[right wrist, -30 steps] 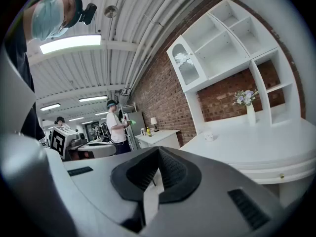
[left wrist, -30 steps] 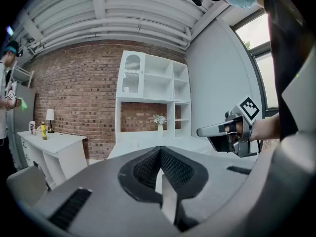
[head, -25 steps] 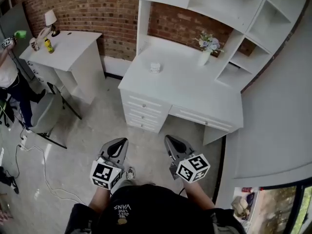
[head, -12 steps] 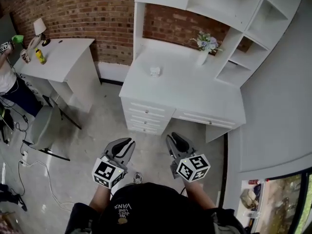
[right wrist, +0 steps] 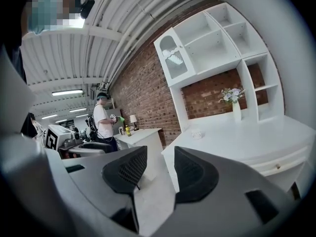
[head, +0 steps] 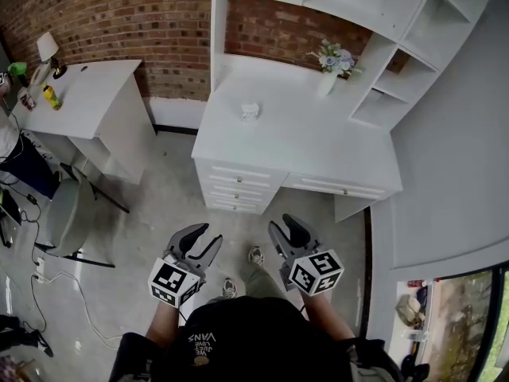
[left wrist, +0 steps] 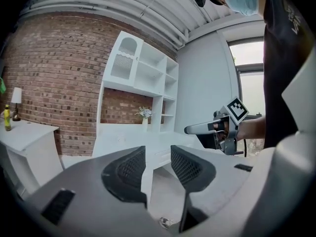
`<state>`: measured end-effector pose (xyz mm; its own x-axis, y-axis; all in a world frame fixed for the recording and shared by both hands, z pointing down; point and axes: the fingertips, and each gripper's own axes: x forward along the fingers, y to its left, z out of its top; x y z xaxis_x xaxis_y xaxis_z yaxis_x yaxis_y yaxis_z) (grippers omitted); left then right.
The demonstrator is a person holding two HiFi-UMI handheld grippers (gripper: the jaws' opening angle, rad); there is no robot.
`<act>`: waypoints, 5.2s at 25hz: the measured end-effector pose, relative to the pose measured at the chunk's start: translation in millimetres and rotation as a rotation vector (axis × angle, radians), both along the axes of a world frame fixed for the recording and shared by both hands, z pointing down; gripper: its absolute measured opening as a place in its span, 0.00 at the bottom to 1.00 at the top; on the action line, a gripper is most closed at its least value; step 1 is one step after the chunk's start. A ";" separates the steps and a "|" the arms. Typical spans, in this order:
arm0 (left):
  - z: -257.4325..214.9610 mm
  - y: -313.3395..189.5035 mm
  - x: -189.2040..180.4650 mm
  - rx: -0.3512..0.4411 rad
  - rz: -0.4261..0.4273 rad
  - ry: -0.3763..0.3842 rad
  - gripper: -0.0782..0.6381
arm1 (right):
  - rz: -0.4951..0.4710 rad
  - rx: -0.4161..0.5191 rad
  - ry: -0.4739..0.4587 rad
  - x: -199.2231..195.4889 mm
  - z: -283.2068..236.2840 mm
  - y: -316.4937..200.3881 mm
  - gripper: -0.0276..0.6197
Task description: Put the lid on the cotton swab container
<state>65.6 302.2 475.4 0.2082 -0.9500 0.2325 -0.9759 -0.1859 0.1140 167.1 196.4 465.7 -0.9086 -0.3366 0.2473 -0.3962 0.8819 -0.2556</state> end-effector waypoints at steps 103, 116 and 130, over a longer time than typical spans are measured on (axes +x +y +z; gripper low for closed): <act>128.2 -494.6 -211.2 -0.286 0.925 -0.440 0.47 | -0.087 0.005 0.427 -303.7 190.0 -391.7 0.47; 133.6 -480.0 -201.0 -0.293 1.001 -0.497 0.47 | -0.057 -0.020 0.384 -301.1 185.7 -379.8 0.47; 148.9 -460.5 -192.0 -0.314 1.033 -0.495 0.47 | 0.066 -0.035 0.316 -277.2 161.6 -392.6 0.47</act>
<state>-126.5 -158.4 624.3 0.6646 -0.2717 0.6960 -0.3303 -0.9424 -0.0525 -110.1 -196.2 627.3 -0.7614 -0.3781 0.5265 -0.5166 0.8446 -0.1404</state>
